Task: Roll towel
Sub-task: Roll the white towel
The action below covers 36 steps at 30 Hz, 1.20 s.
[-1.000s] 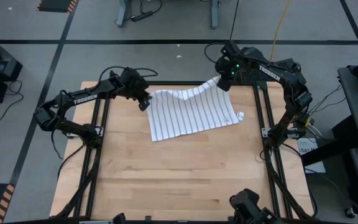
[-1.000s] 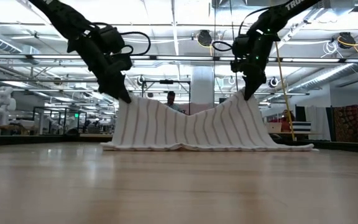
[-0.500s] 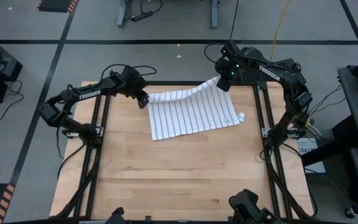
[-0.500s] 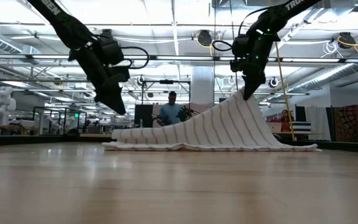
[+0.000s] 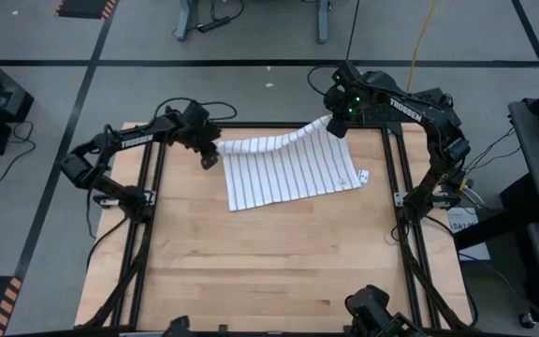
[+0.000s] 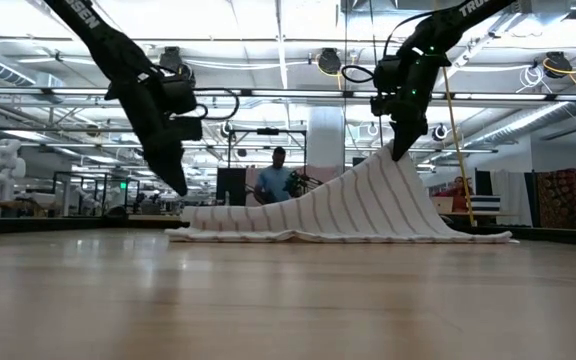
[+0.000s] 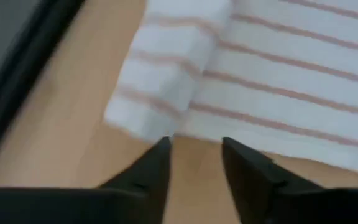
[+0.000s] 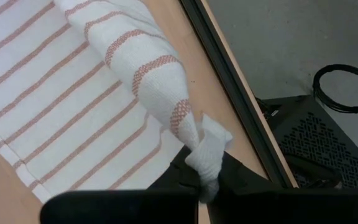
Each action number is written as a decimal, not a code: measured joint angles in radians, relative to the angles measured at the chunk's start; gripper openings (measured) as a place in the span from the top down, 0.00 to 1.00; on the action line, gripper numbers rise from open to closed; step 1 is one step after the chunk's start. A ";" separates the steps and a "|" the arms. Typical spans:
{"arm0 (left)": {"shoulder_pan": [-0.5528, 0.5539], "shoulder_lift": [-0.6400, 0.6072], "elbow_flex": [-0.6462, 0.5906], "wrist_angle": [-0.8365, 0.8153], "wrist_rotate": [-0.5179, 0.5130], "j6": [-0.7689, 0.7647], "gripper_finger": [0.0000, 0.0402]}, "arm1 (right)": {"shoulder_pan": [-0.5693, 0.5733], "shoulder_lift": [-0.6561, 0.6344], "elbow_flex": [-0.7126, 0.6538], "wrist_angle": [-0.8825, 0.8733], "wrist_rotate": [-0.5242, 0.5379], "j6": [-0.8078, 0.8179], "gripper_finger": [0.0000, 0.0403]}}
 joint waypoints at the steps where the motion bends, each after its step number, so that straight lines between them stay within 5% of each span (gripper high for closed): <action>1: -0.010 0.000 0.000 0.015 0.001 0.052 0.57 | 0.000 0.000 0.000 0.000 0.000 0.000 1.00; 5: -0.037 0.039 0.000 0.080 -0.047 0.165 0.41 | 0.000 0.000 0.000 0.001 0.000 0.000 1.00; 9: -0.037 0.099 0.000 0.131 -0.148 0.172 0.41 | 0.000 0.000 0.000 0.002 0.000 0.005 1.00; 19: -0.056 0.161 0.000 0.152 -0.168 0.178 0.62 | 0.000 0.000 0.000 0.003 0.000 0.008 1.00; 30: -0.064 0.215 0.000 0.200 -0.220 0.144 0.95 | 0.000 0.000 0.000 0.003 0.000 0.000 1.00; 36: -0.070 0.142 0.057 0.123 -0.235 0.119 0.98 | 0.000 0.000 0.000 0.003 0.000 0.000 1.00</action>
